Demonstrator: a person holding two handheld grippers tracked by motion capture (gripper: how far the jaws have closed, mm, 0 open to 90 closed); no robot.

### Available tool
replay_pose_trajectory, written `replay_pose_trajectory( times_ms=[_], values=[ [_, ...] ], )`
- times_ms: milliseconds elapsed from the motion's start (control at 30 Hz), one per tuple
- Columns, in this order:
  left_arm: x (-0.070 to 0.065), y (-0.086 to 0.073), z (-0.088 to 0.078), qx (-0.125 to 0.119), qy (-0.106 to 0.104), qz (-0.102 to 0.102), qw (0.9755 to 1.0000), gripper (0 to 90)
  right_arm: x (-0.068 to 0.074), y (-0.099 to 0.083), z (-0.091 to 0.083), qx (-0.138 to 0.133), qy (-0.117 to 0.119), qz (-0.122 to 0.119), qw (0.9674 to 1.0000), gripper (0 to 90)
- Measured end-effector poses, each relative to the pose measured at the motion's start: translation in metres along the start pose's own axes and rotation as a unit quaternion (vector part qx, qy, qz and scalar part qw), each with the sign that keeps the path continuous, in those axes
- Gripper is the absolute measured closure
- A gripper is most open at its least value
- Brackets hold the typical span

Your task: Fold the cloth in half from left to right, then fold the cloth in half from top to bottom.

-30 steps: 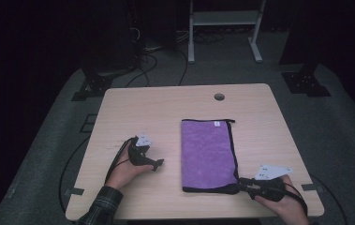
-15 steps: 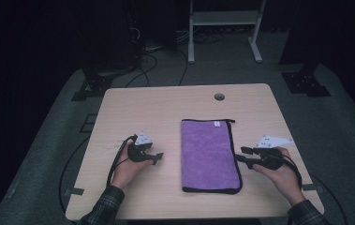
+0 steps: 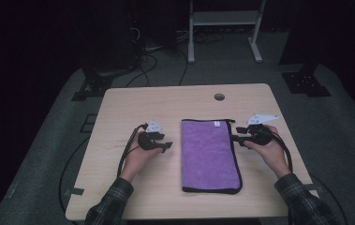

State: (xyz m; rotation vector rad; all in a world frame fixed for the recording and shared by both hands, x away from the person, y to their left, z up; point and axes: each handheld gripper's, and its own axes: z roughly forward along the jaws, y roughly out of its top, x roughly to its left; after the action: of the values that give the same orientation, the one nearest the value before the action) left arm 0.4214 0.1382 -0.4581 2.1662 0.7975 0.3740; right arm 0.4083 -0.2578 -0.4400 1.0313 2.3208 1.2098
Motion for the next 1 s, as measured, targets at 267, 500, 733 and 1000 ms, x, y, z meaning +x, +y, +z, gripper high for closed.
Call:
replay_pose_trajectory(
  times_ms=[267, 500, 733, 1000],
  values=[
    [0.012, 0.034, 0.024, -0.001, -0.003, 0.001, 1.0, 45.3, -0.02, 0.019, 0.025, 0.0, -0.003, 0.01, 0.9999, 47.5],
    [0.028, 0.054, 0.042, 0.001, 0.003, -0.006, 1.0, 44.2, -0.037, 0.024, 0.047, -0.001, -0.015, 0.019, 0.9997, 48.4],
    [0.036, 0.061, 0.067, 0.016, 0.001, -0.012, 0.9998, 42.9, -0.053, 0.024, 0.064, 0.007, -0.024, 0.037, 0.999, 46.5],
    [0.04, 0.055, 0.085, 0.023, -0.001, -0.029, 0.9993, 43.0, -0.059, 0.011, 0.082, 0.028, -0.021, 0.046, 0.9983, 44.7]
  ],
)
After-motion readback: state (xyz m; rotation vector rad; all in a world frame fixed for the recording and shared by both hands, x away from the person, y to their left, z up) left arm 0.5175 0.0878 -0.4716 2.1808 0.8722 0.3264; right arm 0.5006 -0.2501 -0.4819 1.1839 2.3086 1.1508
